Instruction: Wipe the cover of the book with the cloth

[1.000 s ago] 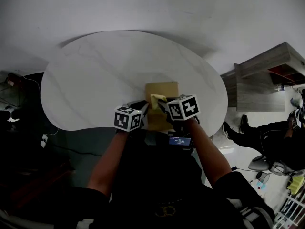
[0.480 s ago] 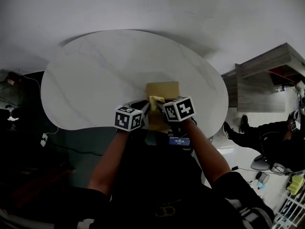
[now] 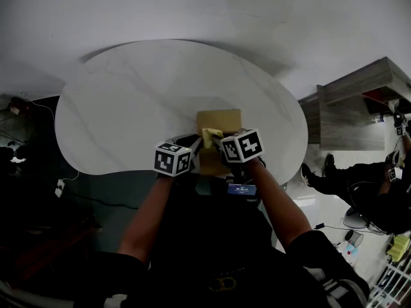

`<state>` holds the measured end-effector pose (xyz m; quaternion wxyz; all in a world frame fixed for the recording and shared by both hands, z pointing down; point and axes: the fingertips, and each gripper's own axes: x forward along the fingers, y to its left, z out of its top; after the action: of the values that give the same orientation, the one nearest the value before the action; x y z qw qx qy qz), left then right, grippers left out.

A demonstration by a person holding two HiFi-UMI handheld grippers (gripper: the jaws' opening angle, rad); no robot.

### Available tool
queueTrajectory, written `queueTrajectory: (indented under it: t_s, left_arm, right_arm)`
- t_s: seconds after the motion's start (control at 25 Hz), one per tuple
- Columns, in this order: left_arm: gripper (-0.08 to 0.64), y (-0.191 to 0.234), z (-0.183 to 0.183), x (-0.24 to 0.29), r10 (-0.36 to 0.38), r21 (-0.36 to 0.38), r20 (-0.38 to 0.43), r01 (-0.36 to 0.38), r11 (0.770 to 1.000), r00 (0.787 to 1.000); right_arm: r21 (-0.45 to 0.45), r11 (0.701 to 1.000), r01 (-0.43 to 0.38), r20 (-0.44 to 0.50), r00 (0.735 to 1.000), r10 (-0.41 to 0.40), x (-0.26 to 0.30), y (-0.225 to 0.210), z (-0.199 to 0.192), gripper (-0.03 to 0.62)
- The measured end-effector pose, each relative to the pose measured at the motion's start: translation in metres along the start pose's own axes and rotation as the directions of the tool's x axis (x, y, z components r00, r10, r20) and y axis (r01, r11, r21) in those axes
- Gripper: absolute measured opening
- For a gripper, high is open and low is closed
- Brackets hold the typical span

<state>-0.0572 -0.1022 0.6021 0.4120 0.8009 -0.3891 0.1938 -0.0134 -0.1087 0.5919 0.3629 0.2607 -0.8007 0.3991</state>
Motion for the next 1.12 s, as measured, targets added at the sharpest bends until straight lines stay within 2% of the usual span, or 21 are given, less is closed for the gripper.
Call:
queueTrajectory:
  t_s: [1.12]
  left_arm:
    - [0.048, 0.001, 0.000, -0.001, 0.005, 0.013, -0.006, -0.005, 1.000, 1.000]
  right_arm:
    - [0.094, 0.992, 0.079, 0.043, 0.996, -0.083, -0.039, -0.052, -0.013, 0.087]
